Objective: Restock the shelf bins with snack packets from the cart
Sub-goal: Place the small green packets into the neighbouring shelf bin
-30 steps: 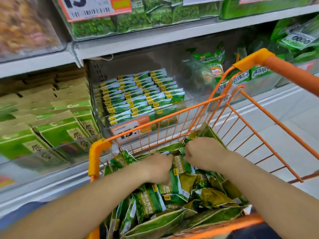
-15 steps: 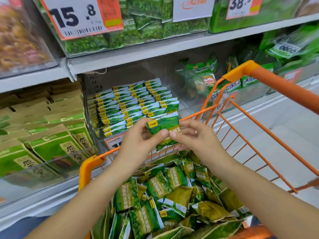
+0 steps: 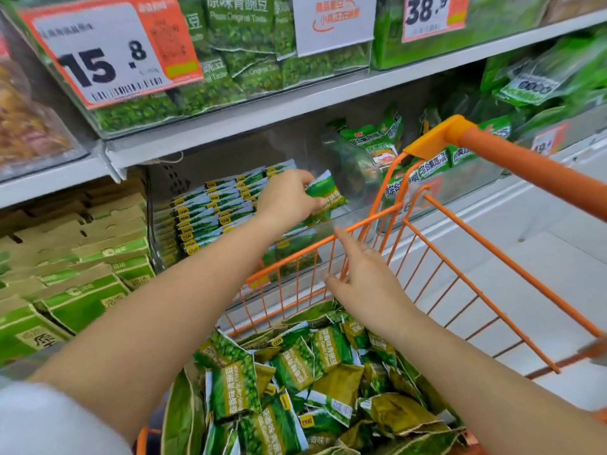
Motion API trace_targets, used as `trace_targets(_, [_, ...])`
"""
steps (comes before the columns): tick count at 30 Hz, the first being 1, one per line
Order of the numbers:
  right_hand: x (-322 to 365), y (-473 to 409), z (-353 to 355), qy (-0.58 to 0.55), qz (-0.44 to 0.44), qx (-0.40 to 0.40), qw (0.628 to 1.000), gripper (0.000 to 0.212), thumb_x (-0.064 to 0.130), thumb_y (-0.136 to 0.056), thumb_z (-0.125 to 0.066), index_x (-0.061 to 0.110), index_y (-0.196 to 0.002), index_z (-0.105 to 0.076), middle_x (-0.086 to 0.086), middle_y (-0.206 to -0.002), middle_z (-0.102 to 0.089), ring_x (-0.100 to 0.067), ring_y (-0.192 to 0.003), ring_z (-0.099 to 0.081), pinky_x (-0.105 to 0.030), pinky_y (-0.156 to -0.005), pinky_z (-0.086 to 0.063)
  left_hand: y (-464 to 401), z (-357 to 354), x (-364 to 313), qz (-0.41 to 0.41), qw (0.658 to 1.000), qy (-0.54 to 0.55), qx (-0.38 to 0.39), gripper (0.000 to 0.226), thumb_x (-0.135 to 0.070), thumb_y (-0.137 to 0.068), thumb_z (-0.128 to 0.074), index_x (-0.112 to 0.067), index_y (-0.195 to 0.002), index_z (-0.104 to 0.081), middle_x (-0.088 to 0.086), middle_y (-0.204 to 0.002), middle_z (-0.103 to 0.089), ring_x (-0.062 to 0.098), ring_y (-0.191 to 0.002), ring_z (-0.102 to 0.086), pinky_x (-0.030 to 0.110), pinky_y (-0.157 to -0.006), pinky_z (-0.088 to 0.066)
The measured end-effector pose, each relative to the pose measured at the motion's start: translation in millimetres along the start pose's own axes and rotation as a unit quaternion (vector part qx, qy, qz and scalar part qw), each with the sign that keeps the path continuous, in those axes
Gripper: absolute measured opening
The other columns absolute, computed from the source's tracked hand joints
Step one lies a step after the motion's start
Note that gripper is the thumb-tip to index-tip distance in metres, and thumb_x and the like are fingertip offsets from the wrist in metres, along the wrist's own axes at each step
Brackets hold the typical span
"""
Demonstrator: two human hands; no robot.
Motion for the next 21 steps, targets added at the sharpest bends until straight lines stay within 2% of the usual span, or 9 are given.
trace_targets(4, [-0.2, -0.9, 2.8, 0.013, 0.004, -0.005, 1.0, 0.073, 0.029, -0.093, -0.055, 0.03, -0.153, -0.012, -0.009, -0.133, -0.048, -0.024, -0.128, -0.038, -0.039, -0.105, -0.037, -19.2, -31.3, 8.5, 0.06, 0.985, -0.136, 0.09, 0.021, -0.034, -0.083, -0.073, -0.016, -0.077, -0.065, 0.006, -0.077, -0.063, 0.029, -0.101, -0.064, 0.032, -0.068, -0.039])
trace_targets(6, [0.3, -1.0, 1.4, 0.016, 0.005, -0.001, 1.0, 0.073, 0.03, -0.094, -0.053, 0.03, -0.153, -0.01, -0.009, -0.132, -0.048, -0.024, -0.129, -0.036, -0.038, -0.105, -0.037, -23.6, -39.2, 9.9, 0.07, 0.976, -0.177, 0.102, 0.014, -0.026, -0.085, -0.068, -0.016, -0.077, -0.065, 0.003, -0.075, -0.061, 0.029, -0.098, -0.064, 0.033, -0.07, -0.04])
trace_targets(9, [0.1, -0.9, 0.5, 0.007, 0.005, 0.008, 1.0, 0.074, 0.031, -0.094, -0.053, 0.031, -0.152, -0.008, -0.009, -0.132, -0.048, -0.025, -0.128, -0.038, -0.039, -0.104, -0.038, -27.7, -47.8, 16.2, 0.077, 0.971, -0.185, 0.133, 0.017, -0.022, -0.085, -0.063, -0.017, -0.1, -0.071, -0.001, -0.099, -0.069, 0.023, -0.089, -0.063, 0.031, -0.071, -0.045])
trace_targets(12, [1.6, 1.5, 2.7, -0.007, -0.004, 0.008, 1.0, 0.074, 0.029, -0.093, -0.054, 0.032, -0.151, -0.009, -0.009, -0.125, -0.054, -0.028, -0.116, -0.048, -0.039, -0.094, -0.044, -27.9, -46.5, 21.0, 0.07, 0.969, -0.13, 0.198, 0.015, -0.029, -0.082, -0.064, -0.018, -0.073, -0.06, 0.002, -0.075, -0.056, 0.02, -0.065, -0.048, 0.032, -0.059, -0.042])
trace_targets(13, [2.8, 3.0, 4.6, -0.012, -0.007, -0.002, 1.0, 0.072, 0.028, -0.093, -0.055, 0.031, -0.151, -0.012, -0.007, -0.122, -0.056, -0.026, -0.11, -0.052, -0.039, -0.09, -0.046, -25.4, -38.0, 20.2, 0.066, 0.975, -0.099, 0.189, 0.014, -0.031, -0.082, -0.064, -0.021, -0.073, -0.059, 0.0, -0.074, -0.054, 0.02, -0.067, -0.048, 0.034, -0.062, -0.045])
trace_targets(15, [6.4, 6.3, 10.4, -0.022, -0.006, -0.029, 0.999, 0.062, 0.026, -0.093, -0.055, 0.027, -0.146, -0.023, -0.001, -0.107, -0.062, -0.021, -0.092, -0.059, -0.038, -0.079, -0.05, -7.5, -9.3, 13.6, 0.022, 0.996, -0.03, 0.077, 0.006, -0.03, -0.084, -0.062, -0.03, -0.085, -0.068, -0.008, -0.081, -0.062, 0.015, -0.076, -0.055, 0.032, -0.075, -0.049])
trace_targets(18, [11.3, 10.0, 11.1, 0.024, 0.016, -0.02, 0.999, 0.031, 0.025, -0.093, -0.052, 0.025, -0.124, -0.045, 0.007, -0.086, -0.064, -0.018, -0.08, -0.061, -0.037, -0.072, -0.051, 59.7, 33.4, 4.6, -0.059, 0.992, 0.082, -0.077, 0.011, -0.026, -0.089, -0.058, -0.025, -0.087, -0.07, -0.013, -0.072, -0.062, 0.006, -0.066, -0.053, 0.027, -0.065, -0.043])
trace_targets(19, [12.0, 11.7, 6.9, 0.056, 0.021, 0.009, 0.998, 0.021, 0.026, -0.094, -0.051, 0.025, -0.115, -0.05, 0.008, -0.083, -0.065, -0.018, -0.078, -0.061, -0.037, -0.074, -0.051, 83.8, 36.7, 5.0, -0.075, 0.991, 0.093, -0.057, 0.012, -0.026, -0.09, -0.059, -0.024, -0.083, -0.068, -0.011, -0.066, -0.06, 0.006, -0.061, -0.051, 0.028, -0.063, -0.042])
trace_targets(21, [12.1, 15.2, -4.9, 0.128, 0.029, 0.074, 0.989, 0.01, 0.027, -0.095, -0.049, 0.026, -0.102, -0.056, 0.007, -0.082, -0.066, -0.018, -0.075, -0.061, -0.035, -0.071, -0.054, 126.6, 23.4, 11.1, -0.085, 0.991, 0.048, 0.09, 0.017, -0.032, -0.09, -0.059, -0.023, -0.077, -0.065, -0.01, -0.061, -0.057, 0.006, -0.058, -0.05, 0.029, -0.064, -0.044])
Point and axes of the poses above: each hand's wrist, its own y-axis away from the middle knuckle, its own z-axis out of the back of the hand, x = y × z, the point moved 5 cm from there along -y, towards the middle knuckle
